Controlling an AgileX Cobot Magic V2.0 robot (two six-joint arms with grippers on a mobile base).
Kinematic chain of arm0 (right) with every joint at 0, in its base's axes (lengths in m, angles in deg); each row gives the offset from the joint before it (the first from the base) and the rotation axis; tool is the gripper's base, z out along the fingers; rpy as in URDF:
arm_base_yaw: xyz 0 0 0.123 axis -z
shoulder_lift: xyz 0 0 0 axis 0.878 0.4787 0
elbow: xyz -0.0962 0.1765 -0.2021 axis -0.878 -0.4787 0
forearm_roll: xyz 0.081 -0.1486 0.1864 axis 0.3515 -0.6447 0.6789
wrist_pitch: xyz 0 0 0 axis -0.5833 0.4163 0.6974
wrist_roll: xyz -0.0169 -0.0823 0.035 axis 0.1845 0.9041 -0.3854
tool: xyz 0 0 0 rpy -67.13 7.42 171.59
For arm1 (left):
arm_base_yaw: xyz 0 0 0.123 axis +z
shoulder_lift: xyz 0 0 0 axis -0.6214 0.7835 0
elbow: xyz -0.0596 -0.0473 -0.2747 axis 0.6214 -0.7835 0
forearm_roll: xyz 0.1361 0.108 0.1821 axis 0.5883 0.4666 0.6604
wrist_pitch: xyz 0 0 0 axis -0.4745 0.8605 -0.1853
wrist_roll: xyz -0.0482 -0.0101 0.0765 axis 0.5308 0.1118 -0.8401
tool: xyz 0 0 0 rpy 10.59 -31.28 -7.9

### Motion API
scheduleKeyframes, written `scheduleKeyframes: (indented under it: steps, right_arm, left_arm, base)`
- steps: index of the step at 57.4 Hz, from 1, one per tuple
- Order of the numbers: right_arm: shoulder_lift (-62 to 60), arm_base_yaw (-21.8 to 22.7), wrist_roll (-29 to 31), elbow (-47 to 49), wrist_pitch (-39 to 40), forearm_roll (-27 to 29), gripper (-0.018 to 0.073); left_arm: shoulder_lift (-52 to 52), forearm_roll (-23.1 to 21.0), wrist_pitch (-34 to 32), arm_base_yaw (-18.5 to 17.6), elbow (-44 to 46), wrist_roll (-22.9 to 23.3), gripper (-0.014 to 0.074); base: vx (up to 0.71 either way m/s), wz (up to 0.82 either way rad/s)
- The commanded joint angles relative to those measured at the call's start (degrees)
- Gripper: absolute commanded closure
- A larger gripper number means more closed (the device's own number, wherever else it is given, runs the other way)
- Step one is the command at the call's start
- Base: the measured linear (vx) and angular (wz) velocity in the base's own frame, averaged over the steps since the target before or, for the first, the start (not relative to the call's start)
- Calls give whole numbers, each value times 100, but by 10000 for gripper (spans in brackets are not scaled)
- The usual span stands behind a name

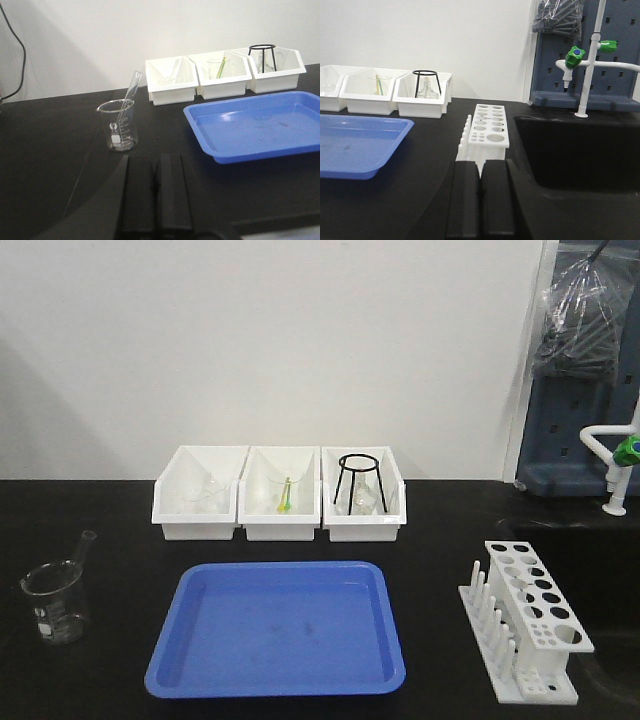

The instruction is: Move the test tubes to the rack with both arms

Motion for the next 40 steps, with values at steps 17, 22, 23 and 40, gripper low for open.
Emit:
scheduleKeyframes:
  steps: [17,22,23,40]
  right_arm:
    - [-55,25,-6,-76,465,-28,571]
    - [-55,25,-6,-76,465,-28,571]
    - [-55,25,-6,-76,465,-28,571]
    - [-55,25,-6,-76,465,-28,571]
  left_arm:
    - [-14,-47,-439,8,152,55,600]
    - [-14,-47,-439,8,152,55,600]
    - [-14,-47,-439,8,152,55,600]
    - [-14,-47,-439,8,152,55,600]
  base:
    - [27,-5]
    - [22,-4]
    - [20,-3]
    - [17,0]
